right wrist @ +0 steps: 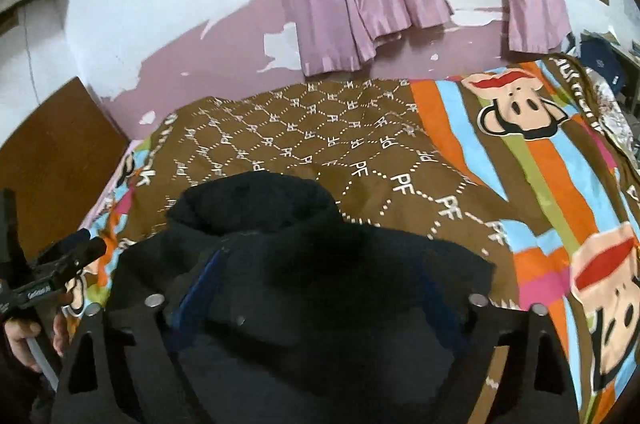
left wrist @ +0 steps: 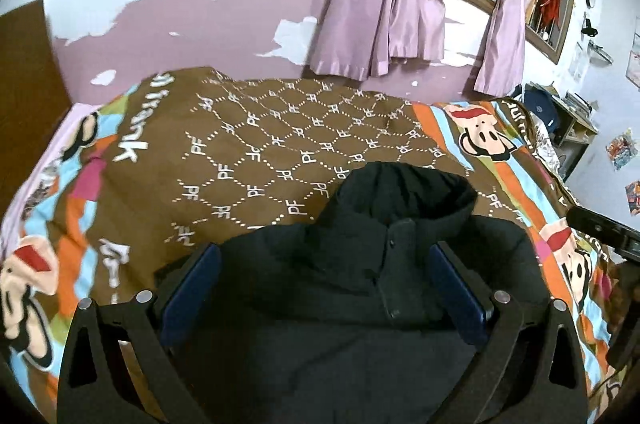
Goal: Fold large clothes
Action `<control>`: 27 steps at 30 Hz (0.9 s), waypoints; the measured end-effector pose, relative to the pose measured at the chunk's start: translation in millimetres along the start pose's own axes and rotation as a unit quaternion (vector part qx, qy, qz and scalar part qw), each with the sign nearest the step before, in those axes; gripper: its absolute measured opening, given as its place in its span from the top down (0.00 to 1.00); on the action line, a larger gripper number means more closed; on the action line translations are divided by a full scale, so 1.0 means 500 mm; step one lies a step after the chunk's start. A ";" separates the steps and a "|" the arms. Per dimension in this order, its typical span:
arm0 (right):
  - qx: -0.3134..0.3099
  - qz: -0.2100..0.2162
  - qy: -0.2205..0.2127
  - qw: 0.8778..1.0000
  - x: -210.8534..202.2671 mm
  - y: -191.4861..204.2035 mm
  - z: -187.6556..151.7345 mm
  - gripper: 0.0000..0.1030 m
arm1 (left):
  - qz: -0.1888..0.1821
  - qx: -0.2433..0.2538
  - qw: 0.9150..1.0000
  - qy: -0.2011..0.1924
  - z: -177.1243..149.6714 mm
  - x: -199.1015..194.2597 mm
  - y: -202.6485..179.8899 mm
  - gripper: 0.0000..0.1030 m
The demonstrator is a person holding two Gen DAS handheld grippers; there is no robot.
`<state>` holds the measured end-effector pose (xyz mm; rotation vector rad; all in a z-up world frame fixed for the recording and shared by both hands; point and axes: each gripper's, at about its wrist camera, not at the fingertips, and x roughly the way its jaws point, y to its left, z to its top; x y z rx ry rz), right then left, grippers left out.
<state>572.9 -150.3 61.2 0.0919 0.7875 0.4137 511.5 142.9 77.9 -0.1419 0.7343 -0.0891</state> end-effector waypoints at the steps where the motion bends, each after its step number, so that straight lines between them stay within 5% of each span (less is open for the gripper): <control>1: -0.001 -0.005 0.002 1.000 0.030 -0.001 0.010 0.28 | -0.001 -0.005 1.000 0.004 0.003 0.020 0.006 0.04; 4: -0.002 -0.024 0.018 1.000 0.109 -0.009 0.032 0.30 | -0.008 -0.043 0.999 0.017 0.024 0.093 0.034 0.09; 6: 0.006 -0.028 0.025 0.999 0.150 -0.016 0.043 0.34 | -0.021 -0.068 0.997 0.035 0.042 0.139 0.048 0.34; 8: 0.008 -0.031 0.027 0.999 0.180 -0.022 0.049 0.38 | -0.035 -0.084 0.994 0.054 0.053 0.178 0.058 0.50; 14: 0.014 -0.031 0.028 0.999 0.209 -0.038 0.040 0.77 | -0.047 -0.036 0.995 0.076 0.046 0.220 0.029 0.92; 15: 0.010 -0.029 0.027 0.999 0.204 -0.037 0.037 0.89 | -0.041 -0.027 0.996 0.070 0.043 0.212 0.023 0.94; 16: 0.002 -0.032 0.022 0.999 0.196 -0.032 0.034 0.90 | -0.045 -0.026 0.997 0.064 0.041 0.199 0.025 0.94; 27: -0.014 0.026 0.006 1.000 0.043 -0.063 -0.096 0.94 | -0.086 0.008 0.994 0.070 -0.064 0.087 0.040 0.97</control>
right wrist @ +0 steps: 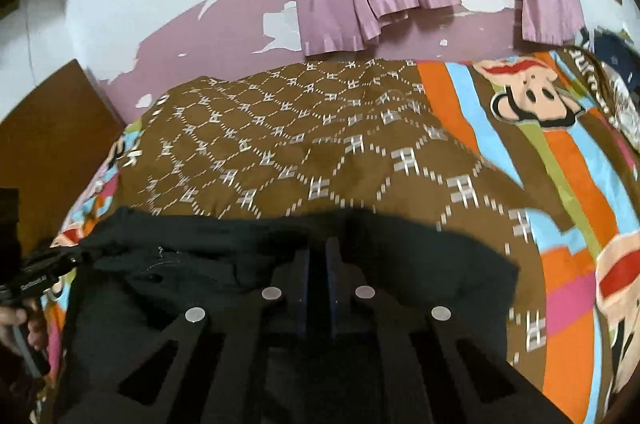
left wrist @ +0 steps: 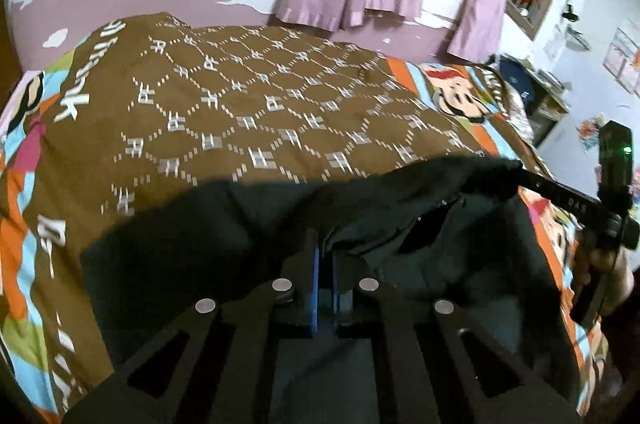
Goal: Fold large clothes
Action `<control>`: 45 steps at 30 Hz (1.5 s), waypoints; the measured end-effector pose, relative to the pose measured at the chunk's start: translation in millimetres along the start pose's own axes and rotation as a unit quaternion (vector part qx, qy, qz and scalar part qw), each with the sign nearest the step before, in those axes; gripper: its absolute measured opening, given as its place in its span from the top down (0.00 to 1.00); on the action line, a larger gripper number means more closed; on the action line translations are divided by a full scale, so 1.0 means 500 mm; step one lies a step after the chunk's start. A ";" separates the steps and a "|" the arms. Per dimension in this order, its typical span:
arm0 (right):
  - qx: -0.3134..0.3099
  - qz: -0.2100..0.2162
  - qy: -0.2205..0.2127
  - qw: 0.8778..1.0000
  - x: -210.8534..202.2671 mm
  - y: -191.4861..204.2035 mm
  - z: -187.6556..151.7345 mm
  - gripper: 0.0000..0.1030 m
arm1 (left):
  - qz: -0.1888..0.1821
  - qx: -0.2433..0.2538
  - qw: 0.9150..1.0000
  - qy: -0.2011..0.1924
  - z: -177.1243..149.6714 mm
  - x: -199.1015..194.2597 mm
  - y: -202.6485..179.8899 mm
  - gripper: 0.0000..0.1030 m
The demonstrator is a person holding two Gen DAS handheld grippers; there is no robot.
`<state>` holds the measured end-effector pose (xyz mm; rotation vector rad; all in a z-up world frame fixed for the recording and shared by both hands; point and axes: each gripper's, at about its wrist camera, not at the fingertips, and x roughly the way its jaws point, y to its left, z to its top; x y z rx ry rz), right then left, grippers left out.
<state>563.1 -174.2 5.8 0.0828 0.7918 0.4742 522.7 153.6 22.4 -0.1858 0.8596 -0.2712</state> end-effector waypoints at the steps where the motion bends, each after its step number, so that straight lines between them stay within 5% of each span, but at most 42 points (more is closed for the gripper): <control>1: -0.005 -0.003 0.005 1.000 -0.003 0.000 -0.016 0.94 | -0.010 0.002 1.000 0.003 -0.016 -0.009 -0.003 0.97; 11: -0.022 -0.057 0.078 0.995 0.116 -0.010 -0.121 0.95 | 0.038 0.062 0.993 0.098 -0.106 0.090 -0.049 0.98; 18: -0.028 -0.066 0.060 0.996 0.102 -0.005 -0.131 0.93 | 0.057 0.095 0.990 0.083 -0.127 0.113 -0.044 0.98; 23: -0.007 -0.053 0.048 0.997 0.051 -0.018 -0.120 0.78 | 0.040 0.094 0.994 0.048 -0.134 0.067 -0.044 0.93; 27: -0.006 -0.040 0.023 0.999 0.001 -0.013 -0.101 0.78 | 0.018 0.077 0.997 0.026 -0.125 0.032 -0.041 0.68; 31: -0.011 -0.024 -0.020 0.999 -0.031 0.012 -0.051 0.68 | -0.018 0.063 0.997 -0.043 -0.114 -0.028 -0.038 0.60; 35: 0.018 0.027 -0.020 0.999 0.013 0.029 0.019 0.68 | -0.014 0.059 0.995 -0.084 -0.054 -0.047 -0.053 0.58; 41: 0.063 0.118 0.041 0.990 0.131 0.060 0.072 0.68 | -0.022 0.016 0.999 -0.032 0.046 0.028 -0.059 0.58; 45: 0.003 0.124 0.103 0.987 0.178 0.106 0.045 0.76 | -0.064 -0.008 0.998 0.012 0.052 0.081 -0.046 0.58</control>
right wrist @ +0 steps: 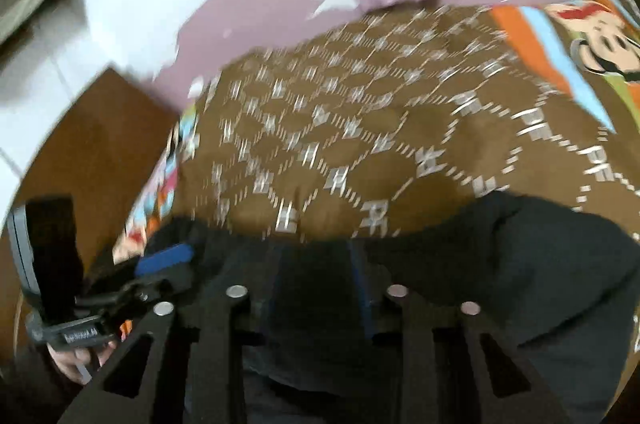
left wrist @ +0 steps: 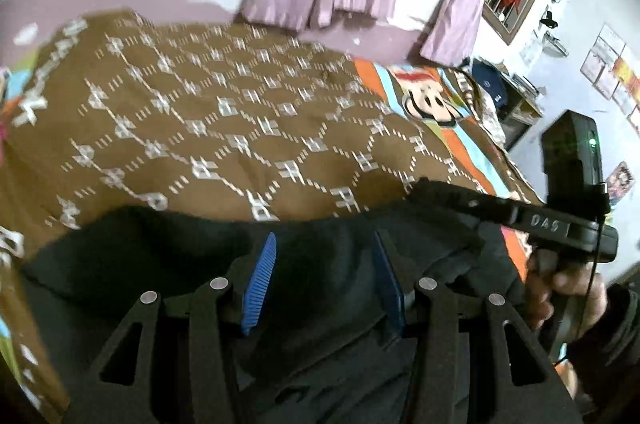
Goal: Fold large clothes
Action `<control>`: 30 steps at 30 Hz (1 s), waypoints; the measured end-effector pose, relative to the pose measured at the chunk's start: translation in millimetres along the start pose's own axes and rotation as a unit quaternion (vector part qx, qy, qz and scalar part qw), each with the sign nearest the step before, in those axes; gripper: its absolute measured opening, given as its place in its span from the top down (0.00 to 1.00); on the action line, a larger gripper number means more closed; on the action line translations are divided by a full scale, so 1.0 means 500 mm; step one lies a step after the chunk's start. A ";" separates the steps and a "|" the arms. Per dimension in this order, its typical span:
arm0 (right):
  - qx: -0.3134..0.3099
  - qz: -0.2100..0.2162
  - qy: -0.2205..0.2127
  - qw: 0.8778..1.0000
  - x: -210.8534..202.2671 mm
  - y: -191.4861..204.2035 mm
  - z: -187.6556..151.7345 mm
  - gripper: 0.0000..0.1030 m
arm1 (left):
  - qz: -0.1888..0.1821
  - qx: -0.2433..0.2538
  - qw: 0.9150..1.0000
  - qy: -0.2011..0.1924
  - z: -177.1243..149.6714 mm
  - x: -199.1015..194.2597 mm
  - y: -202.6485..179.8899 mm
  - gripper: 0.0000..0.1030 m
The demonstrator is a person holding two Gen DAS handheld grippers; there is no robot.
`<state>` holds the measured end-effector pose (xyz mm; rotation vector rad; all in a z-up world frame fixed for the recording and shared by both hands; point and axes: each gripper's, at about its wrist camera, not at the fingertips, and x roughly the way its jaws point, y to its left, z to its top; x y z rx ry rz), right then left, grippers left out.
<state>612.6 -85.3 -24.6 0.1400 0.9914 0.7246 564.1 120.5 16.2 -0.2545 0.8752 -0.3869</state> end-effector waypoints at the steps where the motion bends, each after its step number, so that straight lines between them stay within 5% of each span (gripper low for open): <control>1: -0.019 -0.011 0.021 1.000 0.017 0.008 -0.013 0.78 | -0.005 0.002 1.000 0.014 -0.006 0.011 0.004 0.58; 10: -0.039 -0.027 0.113 0.993 0.087 -0.018 -0.085 0.86 | 0.001 0.060 0.992 0.110 -0.094 0.070 0.011 0.80; 15: -0.056 -0.066 0.093 0.992 0.112 -0.011 -0.126 0.89 | 0.030 0.084 0.986 0.141 -0.129 0.098 0.002 0.88; 19: -0.010 -0.010 0.064 0.998 0.065 -0.029 -0.130 0.88 | 0.042 0.087 0.986 0.136 -0.148 0.100 0.005 0.89; 22: -0.029 0.013 0.068 0.997 0.044 -0.009 -0.138 0.88 | 0.039 0.090 0.987 0.126 -0.161 0.083 0.007 0.89; 30: -0.053 -0.052 0.116 0.990 0.129 0.012 -0.167 0.90 | 0.048 0.093 0.986 0.131 -0.189 0.076 0.000 0.89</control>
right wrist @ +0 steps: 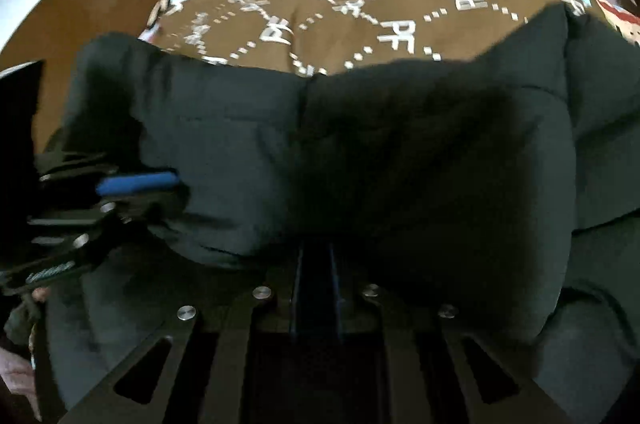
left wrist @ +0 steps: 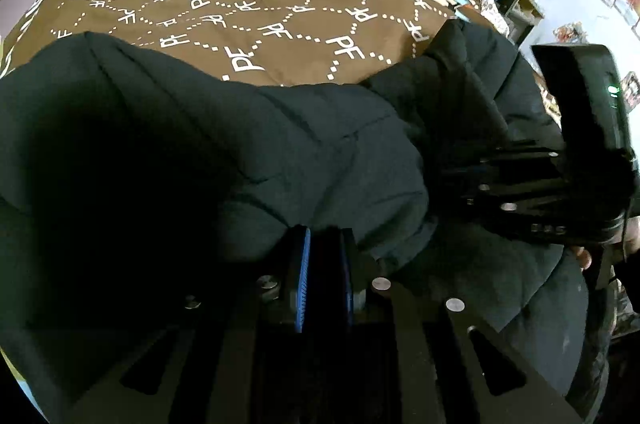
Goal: Fold large clothes
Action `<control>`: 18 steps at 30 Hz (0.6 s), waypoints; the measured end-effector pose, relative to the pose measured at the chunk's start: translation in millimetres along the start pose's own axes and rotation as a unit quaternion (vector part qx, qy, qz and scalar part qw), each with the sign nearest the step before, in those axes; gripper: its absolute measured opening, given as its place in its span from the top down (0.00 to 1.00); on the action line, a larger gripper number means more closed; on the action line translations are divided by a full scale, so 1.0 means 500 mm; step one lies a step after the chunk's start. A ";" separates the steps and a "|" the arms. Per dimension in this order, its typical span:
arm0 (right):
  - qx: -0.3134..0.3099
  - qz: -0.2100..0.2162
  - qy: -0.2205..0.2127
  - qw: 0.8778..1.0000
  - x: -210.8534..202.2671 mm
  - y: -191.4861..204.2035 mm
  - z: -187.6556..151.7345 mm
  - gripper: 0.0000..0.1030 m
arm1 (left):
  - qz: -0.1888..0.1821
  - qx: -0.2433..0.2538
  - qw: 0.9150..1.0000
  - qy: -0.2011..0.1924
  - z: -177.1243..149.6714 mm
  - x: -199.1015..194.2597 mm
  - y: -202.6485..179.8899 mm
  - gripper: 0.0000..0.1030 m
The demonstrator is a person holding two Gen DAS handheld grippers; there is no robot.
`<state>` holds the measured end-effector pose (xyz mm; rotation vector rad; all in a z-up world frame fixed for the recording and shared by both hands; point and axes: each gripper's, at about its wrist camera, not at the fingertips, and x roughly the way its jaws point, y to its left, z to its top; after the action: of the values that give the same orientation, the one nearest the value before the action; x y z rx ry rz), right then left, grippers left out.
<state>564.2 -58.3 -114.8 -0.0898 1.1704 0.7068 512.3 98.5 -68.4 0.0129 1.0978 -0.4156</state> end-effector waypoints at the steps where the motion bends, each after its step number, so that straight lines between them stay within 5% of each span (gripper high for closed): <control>1: 0.002 0.000 -0.003 1.000 -0.003 0.000 -0.001 0.90 | 0.007 0.004 1.000 0.001 -0.002 0.002 -0.006 0.89; 5: -0.007 0.000 -0.036 0.999 -0.055 -0.006 -0.015 0.91 | 0.030 0.020 0.999 -0.010 -0.003 0.003 -0.025 0.89; 10: 0.015 -0.059 -0.088 0.994 -0.140 -0.063 -0.016 0.91 | 0.019 0.009 0.999 -0.032 -0.017 -0.019 -0.020 0.89; 18: 0.046 -0.065 -0.051 0.996 -0.069 -0.114 -0.026 0.99 | 0.052 0.031 0.998 -0.014 -0.015 0.000 -0.044 0.89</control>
<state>578.0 -124.2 -106.9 -0.0520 1.0865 0.5364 498.4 79.9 -67.7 0.1185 1.0514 -0.3545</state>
